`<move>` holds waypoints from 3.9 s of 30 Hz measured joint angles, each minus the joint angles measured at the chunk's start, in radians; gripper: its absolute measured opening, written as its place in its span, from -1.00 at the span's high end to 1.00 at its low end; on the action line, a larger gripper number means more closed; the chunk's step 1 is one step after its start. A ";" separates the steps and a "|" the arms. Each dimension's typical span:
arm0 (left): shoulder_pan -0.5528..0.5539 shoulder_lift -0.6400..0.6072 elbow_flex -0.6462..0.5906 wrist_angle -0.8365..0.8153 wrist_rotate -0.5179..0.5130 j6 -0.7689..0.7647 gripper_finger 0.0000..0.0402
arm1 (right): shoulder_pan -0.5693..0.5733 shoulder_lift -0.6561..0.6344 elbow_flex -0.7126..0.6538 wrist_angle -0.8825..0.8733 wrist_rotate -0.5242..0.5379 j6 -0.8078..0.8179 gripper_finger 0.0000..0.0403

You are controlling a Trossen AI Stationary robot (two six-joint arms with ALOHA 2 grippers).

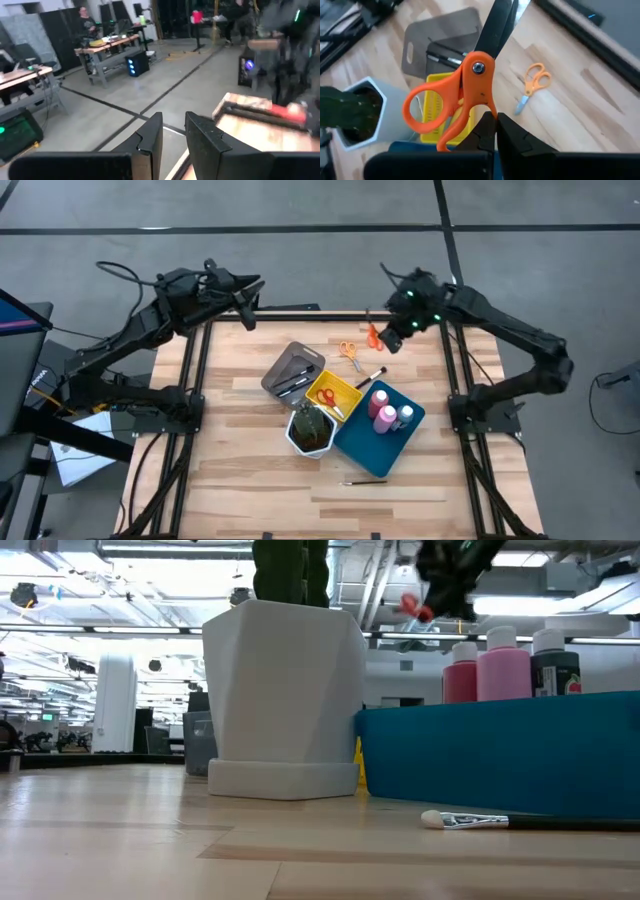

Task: Pick & Place Paint Supplies
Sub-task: Put the orange scissors into the yellow bin

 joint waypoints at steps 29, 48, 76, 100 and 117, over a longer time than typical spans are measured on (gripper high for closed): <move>0.001 0.006 0.000 0.001 -0.080 -0.126 0.62 | 0.073 0.390 -0.001 0.151 -0.151 -0.219 1.00; 0.001 0.006 0.000 -0.045 -0.079 -0.121 0.62 | 0.155 0.397 -0.001 0.219 -0.140 -0.057 1.00; 0.001 0.006 0.000 -0.048 -0.079 -0.092 0.62 | 0.194 0.396 -0.015 0.252 -0.006 0.297 1.00; 0.001 0.007 0.000 -0.047 -0.076 -0.092 0.62 | 0.248 0.506 -0.014 0.252 -0.024 0.239 1.00; 0.001 0.007 0.000 -0.047 -0.079 -0.093 0.62 | 0.263 0.528 -0.014 0.237 -0.072 0.065 1.00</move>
